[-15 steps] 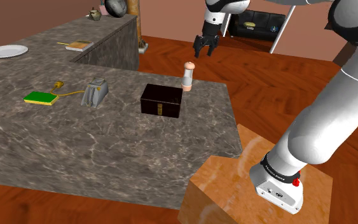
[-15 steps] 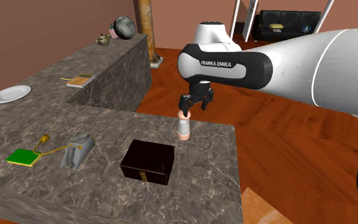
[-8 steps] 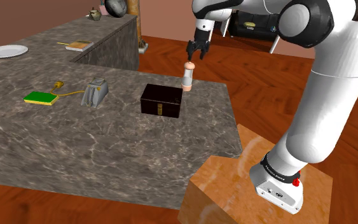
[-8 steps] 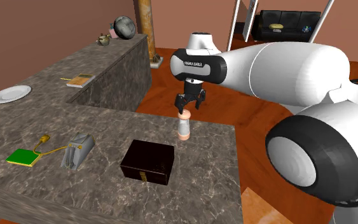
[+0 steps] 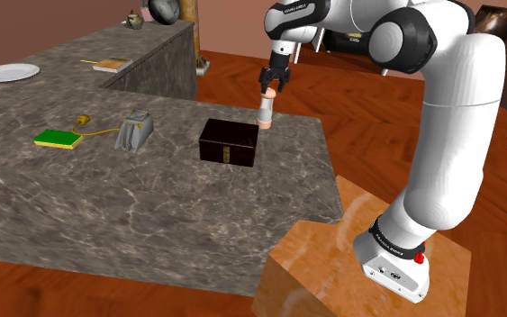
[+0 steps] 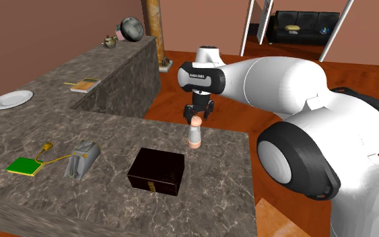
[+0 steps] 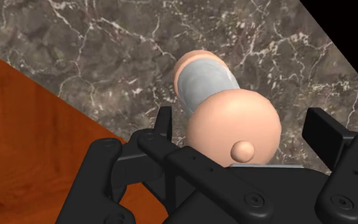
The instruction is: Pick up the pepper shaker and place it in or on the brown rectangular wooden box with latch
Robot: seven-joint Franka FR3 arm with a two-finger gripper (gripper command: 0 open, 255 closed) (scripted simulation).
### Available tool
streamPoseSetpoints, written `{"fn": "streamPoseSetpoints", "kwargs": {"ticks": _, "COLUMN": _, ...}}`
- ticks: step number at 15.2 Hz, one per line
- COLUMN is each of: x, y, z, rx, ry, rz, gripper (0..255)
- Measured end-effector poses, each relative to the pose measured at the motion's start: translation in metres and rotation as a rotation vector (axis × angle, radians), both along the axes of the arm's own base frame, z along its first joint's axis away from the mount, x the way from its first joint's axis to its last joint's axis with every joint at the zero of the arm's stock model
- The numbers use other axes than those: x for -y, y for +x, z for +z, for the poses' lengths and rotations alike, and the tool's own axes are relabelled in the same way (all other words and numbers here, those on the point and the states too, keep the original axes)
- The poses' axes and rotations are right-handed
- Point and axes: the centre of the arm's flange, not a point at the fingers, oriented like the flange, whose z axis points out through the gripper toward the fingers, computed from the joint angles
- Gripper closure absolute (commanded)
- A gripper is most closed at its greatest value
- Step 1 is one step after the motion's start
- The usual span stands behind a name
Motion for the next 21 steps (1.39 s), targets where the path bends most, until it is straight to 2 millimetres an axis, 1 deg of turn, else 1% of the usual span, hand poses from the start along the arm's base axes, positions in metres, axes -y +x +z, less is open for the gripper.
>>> {"fn": "streamPoseSetpoints", "kwargs": {"ticks": 1, "x": -0.0009, "y": -0.0001, "z": -0.0068, "rx": 0.0, "ry": 0.0, "rz": 0.0, "gripper": 0}}
{"fn": "streamPoseSetpoints", "kwargs": {"ticks": 3, "x": -0.0024, "y": -0.0003, "z": -0.0128, "rx": 0.0, "ry": 0.0, "rz": 0.0, "gripper": 0}}
{"fn": "streamPoseSetpoints", "kwargs": {"ticks": 8, "x": -0.0022, "y": 0.0002, "z": -0.0145, "rx": 0.0, "ry": 0.0, "rz": 0.0, "gripper": 0}}
{"fn": "streamPoseSetpoints", "kwargs": {"ticks": 9, "x": -0.0022, "y": 0.0002, "z": -0.0145, "rx": 0.0, "ry": 0.0, "rz": 0.0, "gripper": 255}}
{"fn": "streamPoseSetpoints", "kwargs": {"ticks": 19, "x": -0.0023, "y": 0.0004, "z": -0.0142, "rx": 0.001, "ry": 0.0, "rz": 0.0, "gripper": 255}}
{"fn": "streamPoseSetpoints", "kwargs": {"ticks": 21, "x": -0.0016, "y": 0.0, "z": -0.0081, "rx": 0.0, "ry": 0.0, "rz": 0.0, "gripper": 255}}
